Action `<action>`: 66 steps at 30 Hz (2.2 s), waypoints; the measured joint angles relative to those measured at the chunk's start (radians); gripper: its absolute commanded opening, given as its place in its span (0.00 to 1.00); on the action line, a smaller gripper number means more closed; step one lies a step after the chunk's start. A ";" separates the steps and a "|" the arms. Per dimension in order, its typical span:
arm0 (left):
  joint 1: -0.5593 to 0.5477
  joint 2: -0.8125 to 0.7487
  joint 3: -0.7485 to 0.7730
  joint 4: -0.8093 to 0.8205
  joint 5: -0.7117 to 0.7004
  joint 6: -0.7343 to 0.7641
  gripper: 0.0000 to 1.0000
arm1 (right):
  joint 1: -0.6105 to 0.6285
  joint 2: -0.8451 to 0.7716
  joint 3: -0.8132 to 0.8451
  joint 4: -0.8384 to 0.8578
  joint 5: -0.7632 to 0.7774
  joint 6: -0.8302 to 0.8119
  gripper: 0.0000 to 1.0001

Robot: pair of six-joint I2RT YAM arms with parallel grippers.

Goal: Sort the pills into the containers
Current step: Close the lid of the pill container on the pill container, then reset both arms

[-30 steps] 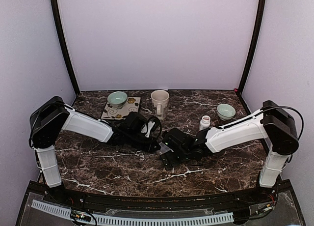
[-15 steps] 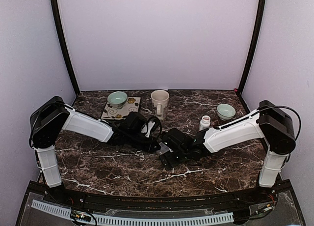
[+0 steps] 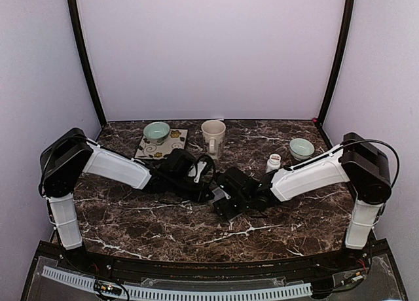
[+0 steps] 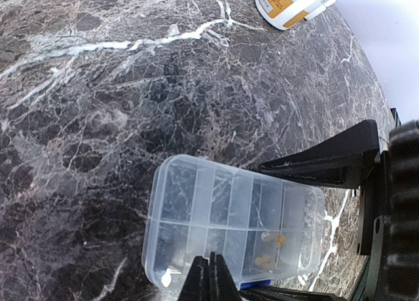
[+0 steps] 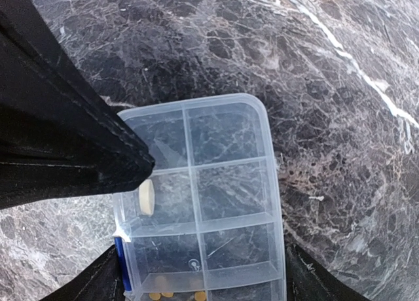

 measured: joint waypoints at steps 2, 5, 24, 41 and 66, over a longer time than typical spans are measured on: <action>0.000 0.000 0.000 0.000 0.000 0.000 0.00 | 0.000 0.004 0.001 0.005 0.000 -0.002 0.74; 0.001 0.000 0.000 0.000 0.000 0.000 0.00 | 0.000 0.009 0.003 0.015 0.001 -0.005 0.71; 0.006 -0.014 0.000 -0.001 -0.033 -0.017 0.28 | 0.000 0.008 -0.011 0.051 0.004 0.008 0.84; 0.023 -0.322 -0.039 -0.087 -0.348 -0.014 0.70 | 0.004 -0.156 -0.025 -0.002 0.050 0.021 0.91; 0.124 -0.821 -0.291 0.014 -1.091 0.262 0.81 | -0.315 -0.800 -0.169 -0.126 0.654 0.037 1.00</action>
